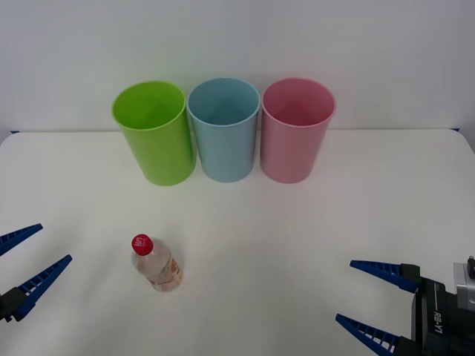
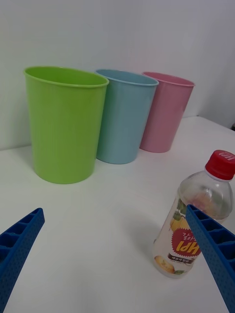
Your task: Put cans in the blue bin and PET bottles in the pink bin and trash in the green bin.
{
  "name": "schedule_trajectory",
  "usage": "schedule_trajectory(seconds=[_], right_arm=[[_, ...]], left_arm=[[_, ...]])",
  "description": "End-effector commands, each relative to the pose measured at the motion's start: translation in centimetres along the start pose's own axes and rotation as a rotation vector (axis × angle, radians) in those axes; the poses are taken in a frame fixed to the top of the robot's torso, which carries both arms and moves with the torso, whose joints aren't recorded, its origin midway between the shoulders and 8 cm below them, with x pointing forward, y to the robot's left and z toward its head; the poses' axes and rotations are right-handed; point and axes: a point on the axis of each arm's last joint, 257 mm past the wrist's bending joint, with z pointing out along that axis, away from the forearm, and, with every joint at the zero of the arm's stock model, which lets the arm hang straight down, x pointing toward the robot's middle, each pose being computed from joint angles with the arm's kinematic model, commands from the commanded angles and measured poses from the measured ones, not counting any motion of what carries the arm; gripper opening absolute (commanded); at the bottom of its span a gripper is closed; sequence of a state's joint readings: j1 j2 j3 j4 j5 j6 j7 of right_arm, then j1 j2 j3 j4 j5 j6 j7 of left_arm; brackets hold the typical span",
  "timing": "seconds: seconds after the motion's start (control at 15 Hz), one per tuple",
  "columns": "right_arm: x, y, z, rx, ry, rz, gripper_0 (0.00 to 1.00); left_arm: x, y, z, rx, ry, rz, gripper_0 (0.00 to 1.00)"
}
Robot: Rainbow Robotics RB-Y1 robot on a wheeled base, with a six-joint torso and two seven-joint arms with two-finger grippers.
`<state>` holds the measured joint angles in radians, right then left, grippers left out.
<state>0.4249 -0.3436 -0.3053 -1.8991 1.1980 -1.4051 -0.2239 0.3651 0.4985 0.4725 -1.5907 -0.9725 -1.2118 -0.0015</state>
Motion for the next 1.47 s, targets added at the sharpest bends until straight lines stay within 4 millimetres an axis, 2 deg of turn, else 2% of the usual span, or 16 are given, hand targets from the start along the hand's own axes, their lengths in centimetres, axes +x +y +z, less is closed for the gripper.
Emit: schedule_trajectory(seconds=[0.07, 1.47], right_arm=[[0.00, 0.00, 0.00, 0.000, 0.000, 0.000, 1.00], [0.00, 0.00, 0.00, 0.000, 0.000, 0.000, 1.00]], left_arm=[[0.00, 0.00, 0.00, 0.000, 0.000, 0.000, 1.00], [0.00, 0.00, 0.00, 0.000, 0.000, 0.000, 1.00]])
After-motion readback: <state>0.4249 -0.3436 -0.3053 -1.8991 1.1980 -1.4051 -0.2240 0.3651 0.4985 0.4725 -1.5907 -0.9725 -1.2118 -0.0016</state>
